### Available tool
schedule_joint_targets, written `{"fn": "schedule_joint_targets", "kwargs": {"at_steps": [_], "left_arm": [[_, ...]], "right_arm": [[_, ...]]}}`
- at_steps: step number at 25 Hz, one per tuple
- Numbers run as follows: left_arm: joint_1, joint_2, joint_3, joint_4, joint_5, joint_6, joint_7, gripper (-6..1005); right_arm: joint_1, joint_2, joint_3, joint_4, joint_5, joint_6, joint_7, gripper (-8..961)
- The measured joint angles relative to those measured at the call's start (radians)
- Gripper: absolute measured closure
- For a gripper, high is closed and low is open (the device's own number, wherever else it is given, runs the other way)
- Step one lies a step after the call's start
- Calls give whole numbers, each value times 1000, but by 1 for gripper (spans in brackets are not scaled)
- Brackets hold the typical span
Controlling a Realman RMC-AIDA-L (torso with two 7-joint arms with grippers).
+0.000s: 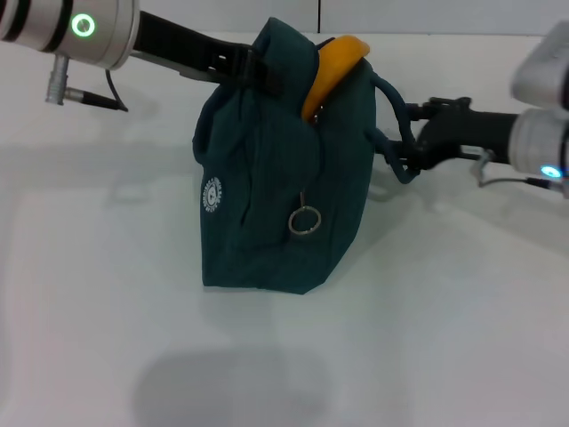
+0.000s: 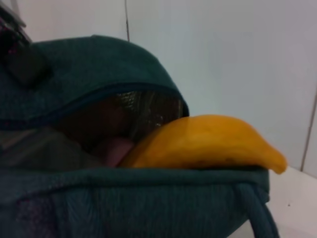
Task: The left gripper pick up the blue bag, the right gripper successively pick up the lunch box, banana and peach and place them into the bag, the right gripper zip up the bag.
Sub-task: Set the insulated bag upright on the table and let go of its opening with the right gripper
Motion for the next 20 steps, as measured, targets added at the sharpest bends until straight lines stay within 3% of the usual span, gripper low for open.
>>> {"fn": "schedule_joint_targets", "kwargs": {"at_steps": [5, 8, 15, 20], "left_arm": [[-8, -7, 0, 0, 0, 0, 4, 964], [-11, -10, 0, 0, 0, -2, 4, 964], [22, -7, 0, 0, -19, -2, 5, 964], [45, -1, 0, 0, -32, 0, 16, 964]], "right_arm": [[153, 7, -16, 157, 4, 84, -5, 273], [194, 8, -44, 181, 8, 185, -5, 275], [185, 8, -63, 108, 6, 406, -9, 281], [99, 8, -65, -36, 8, 479, -31, 284]]}}
